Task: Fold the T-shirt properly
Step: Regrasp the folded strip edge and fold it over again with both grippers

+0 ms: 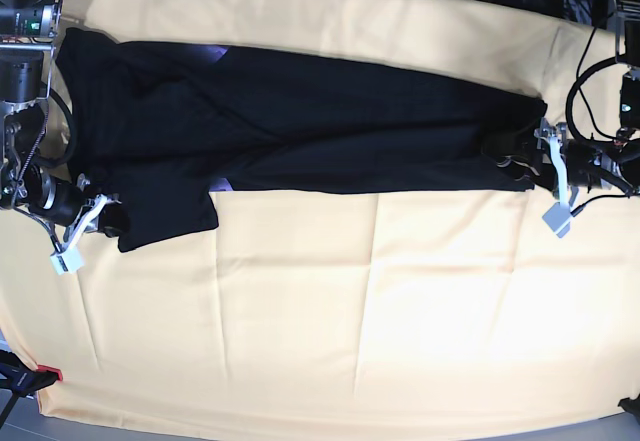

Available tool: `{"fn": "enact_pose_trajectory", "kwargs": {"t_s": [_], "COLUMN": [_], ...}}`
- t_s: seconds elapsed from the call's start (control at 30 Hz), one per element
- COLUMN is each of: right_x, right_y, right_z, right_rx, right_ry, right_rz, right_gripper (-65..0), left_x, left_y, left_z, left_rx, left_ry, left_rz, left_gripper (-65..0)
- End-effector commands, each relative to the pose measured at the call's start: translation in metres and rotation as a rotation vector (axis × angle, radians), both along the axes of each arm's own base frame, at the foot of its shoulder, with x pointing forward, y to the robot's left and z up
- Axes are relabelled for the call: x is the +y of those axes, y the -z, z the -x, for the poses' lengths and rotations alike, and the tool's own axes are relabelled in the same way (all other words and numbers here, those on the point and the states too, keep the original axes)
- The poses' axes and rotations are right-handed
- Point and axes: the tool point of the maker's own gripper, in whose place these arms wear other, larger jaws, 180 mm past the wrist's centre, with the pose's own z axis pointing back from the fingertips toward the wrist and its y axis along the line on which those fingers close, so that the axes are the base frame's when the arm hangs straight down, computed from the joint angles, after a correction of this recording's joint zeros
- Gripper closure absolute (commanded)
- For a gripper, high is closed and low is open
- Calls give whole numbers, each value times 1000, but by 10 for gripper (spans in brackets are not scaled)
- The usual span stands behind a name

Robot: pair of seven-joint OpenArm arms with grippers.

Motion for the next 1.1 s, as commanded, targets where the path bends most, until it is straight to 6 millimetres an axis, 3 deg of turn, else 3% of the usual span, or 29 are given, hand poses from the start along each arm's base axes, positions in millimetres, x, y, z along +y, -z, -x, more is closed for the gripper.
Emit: {"fn": "enact_pose_trajectory", "kwargs": {"t_s": [0.0, 0.1, 0.2, 0.33, 0.5, 0.8, 1.07], "right_x": [0, 18, 39, 64, 80, 76, 42], "right_y": [-33, -53, -68, -75, -69, -59, -53], "right_z": [-16, -14, 1, 34, 85, 158, 178], "right_rx": [-90, -111, -135, -171, -136, -6, 137], "right_ry": [-13, -87, -178, -293, -425, -619, -674], "right_rz": [-16, -10, 8, 69, 157, 321, 445], "right_gripper": [0, 0, 0, 0, 0, 0, 0], "left_x": [4, 4, 4, 4, 4, 4, 5], "left_y": [-14, -14, -14, -14, -14, -14, -14], "left_z": [-7, -7, -7, -7, -7, -7, -7], "left_rx": [-39, -39, -39, -39, -39, -39, -39], "left_ry": [3, 3, 2, 2, 2, 2, 2], "left_rz": [4, 4, 4, 4, 4, 4, 1], "left_gripper": [-390, -390, -390, -390, -390, -390, -390]}}
